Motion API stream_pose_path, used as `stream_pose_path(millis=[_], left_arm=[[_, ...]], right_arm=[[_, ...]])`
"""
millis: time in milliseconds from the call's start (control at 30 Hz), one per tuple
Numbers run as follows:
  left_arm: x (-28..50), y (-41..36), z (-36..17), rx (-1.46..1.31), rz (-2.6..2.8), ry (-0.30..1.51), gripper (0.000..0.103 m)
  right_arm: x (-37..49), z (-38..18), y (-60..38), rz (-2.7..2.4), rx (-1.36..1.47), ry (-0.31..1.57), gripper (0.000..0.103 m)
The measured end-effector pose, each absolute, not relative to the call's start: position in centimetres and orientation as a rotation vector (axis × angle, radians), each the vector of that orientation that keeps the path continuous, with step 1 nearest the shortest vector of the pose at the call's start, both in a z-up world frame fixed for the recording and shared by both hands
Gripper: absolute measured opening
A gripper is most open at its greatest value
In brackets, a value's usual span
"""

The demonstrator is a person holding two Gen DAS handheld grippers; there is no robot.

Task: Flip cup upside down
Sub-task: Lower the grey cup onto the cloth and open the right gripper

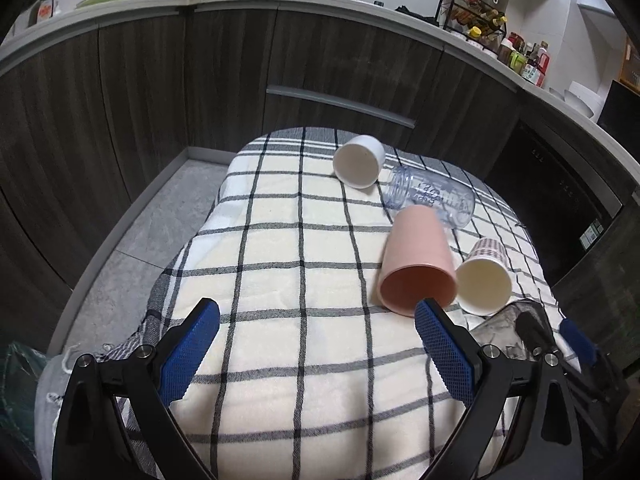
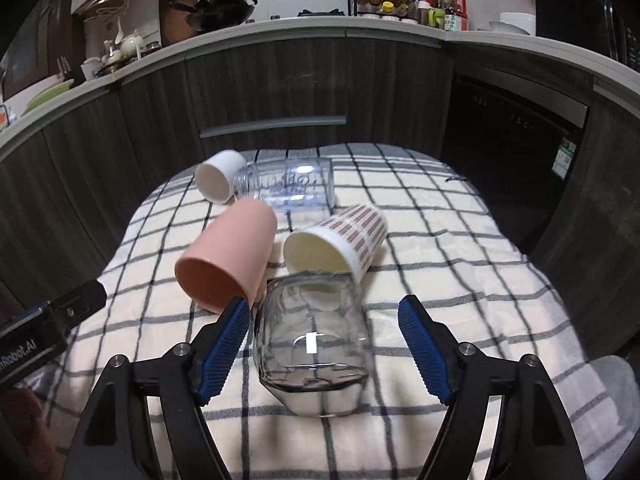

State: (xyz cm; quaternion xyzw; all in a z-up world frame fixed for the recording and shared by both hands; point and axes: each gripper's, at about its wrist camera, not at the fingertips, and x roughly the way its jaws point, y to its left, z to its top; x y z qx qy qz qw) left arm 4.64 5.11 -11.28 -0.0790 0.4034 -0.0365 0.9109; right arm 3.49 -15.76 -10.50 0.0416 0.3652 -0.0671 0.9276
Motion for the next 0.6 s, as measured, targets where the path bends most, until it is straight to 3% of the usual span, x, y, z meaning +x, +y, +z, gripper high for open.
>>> stream_pose_path(millis=[133, 600], left_arm=[[3.6, 4.1, -10.3, -0.134, -0.073, 0.817, 0.099], [-2.6, 0.6, -7.2, -0.067, -0.073, 0.675, 0.1]], right_arm=[[2.4, -8.7, -16.2, -0.119, 0.078, 0.726, 0.082], [-3.2, -5.3, -17.9, -0.054, 0.017, 0.619, 0.083]])
